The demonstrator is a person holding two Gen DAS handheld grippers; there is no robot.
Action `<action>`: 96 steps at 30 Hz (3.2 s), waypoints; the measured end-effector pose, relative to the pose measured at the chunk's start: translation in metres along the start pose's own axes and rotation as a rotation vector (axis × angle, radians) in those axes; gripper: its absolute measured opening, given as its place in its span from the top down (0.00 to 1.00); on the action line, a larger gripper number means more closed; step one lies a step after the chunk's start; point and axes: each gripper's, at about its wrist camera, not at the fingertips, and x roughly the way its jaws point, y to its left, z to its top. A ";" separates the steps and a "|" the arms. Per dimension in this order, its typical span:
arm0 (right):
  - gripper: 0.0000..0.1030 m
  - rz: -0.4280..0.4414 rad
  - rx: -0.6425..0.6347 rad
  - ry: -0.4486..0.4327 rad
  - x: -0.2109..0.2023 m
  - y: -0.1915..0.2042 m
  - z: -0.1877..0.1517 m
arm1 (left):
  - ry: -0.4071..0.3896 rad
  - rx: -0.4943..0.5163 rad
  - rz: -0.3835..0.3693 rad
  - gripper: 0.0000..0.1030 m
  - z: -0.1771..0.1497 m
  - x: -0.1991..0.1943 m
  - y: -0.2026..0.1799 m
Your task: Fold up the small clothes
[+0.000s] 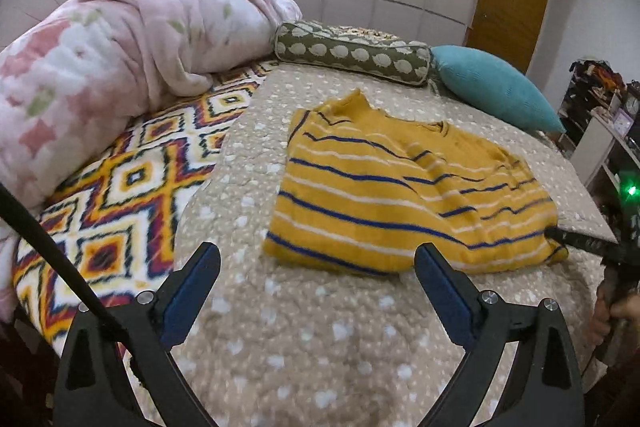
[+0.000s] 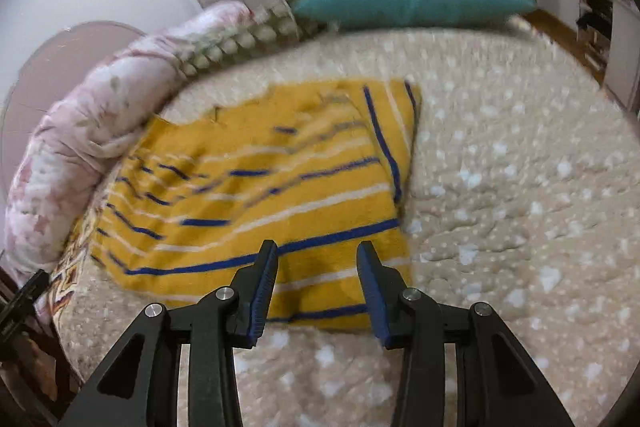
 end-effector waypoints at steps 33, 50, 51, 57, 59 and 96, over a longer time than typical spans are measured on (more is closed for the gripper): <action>0.51 -0.179 -0.529 0.277 0.263 0.341 0.126 | 0.077 -0.139 -0.073 0.40 -0.010 0.094 0.055; 0.51 -0.118 -0.346 0.108 0.040 0.146 0.076 | 0.013 -0.180 -0.104 0.34 -0.001 0.057 0.053; 0.51 -0.144 -0.339 0.101 0.033 0.131 0.069 | 0.001 -0.190 -0.124 0.34 0.003 0.051 0.050; 0.51 -0.147 -0.273 0.073 0.015 0.063 0.035 | 0.030 0.040 -0.098 0.31 0.040 0.065 -0.018; 0.51 -0.141 -0.273 0.066 0.023 0.057 0.031 | 0.079 0.138 -0.034 0.31 0.046 0.090 -0.040; 0.91 -0.280 0.104 0.076 0.106 -0.026 0.123 | 0.130 0.055 -0.036 0.15 0.012 0.117 -0.030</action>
